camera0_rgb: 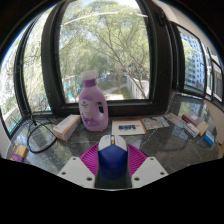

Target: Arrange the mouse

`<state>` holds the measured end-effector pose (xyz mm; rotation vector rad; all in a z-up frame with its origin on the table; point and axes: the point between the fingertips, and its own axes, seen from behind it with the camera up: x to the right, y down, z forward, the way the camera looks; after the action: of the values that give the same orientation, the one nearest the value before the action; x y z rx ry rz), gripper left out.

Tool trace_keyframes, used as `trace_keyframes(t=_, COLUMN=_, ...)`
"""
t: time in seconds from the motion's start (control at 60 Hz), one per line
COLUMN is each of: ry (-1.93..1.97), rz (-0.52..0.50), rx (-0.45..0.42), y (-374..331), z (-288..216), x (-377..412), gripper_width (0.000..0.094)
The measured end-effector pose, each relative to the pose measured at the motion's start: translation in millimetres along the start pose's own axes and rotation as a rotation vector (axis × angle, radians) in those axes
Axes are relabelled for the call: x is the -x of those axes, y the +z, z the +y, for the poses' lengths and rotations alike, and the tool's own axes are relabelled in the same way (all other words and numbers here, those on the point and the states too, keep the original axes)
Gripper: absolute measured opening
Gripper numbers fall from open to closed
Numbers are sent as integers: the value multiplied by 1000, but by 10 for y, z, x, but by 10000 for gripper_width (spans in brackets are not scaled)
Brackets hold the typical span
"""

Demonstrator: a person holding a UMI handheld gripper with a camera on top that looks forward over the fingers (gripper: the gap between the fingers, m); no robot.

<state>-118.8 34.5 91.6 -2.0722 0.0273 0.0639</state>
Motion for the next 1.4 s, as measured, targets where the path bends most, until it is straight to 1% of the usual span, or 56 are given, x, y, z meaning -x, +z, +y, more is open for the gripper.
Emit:
trace_keyframes(t=0.083, ry=1, rz=15, rx=100, y=231, z=511, x=-181, gripper_width=360)
trace_keyframes(t=0.133, ry=9, rz=13, rx=148, y=296, z=706, x=-241, gripper_width=374)
trace_keyframes(t=0.25, ry=20, rz=13, rx=180, y=386, z=935, x=-317, gripper_width=447)
trace_keyframes(t=0.333, ry=22, rz=-1, rx=186, y=373, z=936, x=-280, gripper_width=520)
trace_keyframes(t=0.367, ry=20, rz=-2, rx=185, y=349, z=925, x=-278, gripper_width=566)
trace_keyframes(t=0.383, ry=16, rz=-1, rx=187, y=345, z=899, x=-286, gripper_width=604)
trace_keyframes(t=0.417, ry=6, rz=-3, rx=182, y=298, z=883, x=-276, gripper_width=704)
trace_keyframes(t=0.45, ry=-2, rz=-5, rx=177, y=248, z=850, x=-269, gripper_width=832)
trace_keyframes(t=0.467, ry=-5, rz=-5, rx=174, y=217, z=833, x=-265, gripper_width=874)
trace_keyframes(t=0.5, ry=-15, rz=2, rx=167, y=131, z=782, x=-263, gripper_width=830)
trace_keyframes(t=0.567, ry=-39, rz=21, rx=144, y=-65, z=677, x=-273, gripper_width=864)
trace_keyframes(t=0.8, ry=-61, rz=70, rx=76, y=-1104, z=435, x=-162, gripper_width=861)
trace_keyframes(t=0.95, ry=-68, rz=103, rx=35, y=-1769, z=446, x=-58, gripper_width=859)
trace_keyframes(t=1.1, ry=-73, rz=124, rx=19, y=-2278, z=555, x=49, gripper_width=852)
trace_keyframes(t=1.267, ry=-83, rz=127, rx=8, y=-2643, z=644, x=139, gripper_width=852)
trace_keyframes(t=1.4, ry=-87, rz=126, rx=0, y=-2788, z=661, x=194, gripper_width=853)
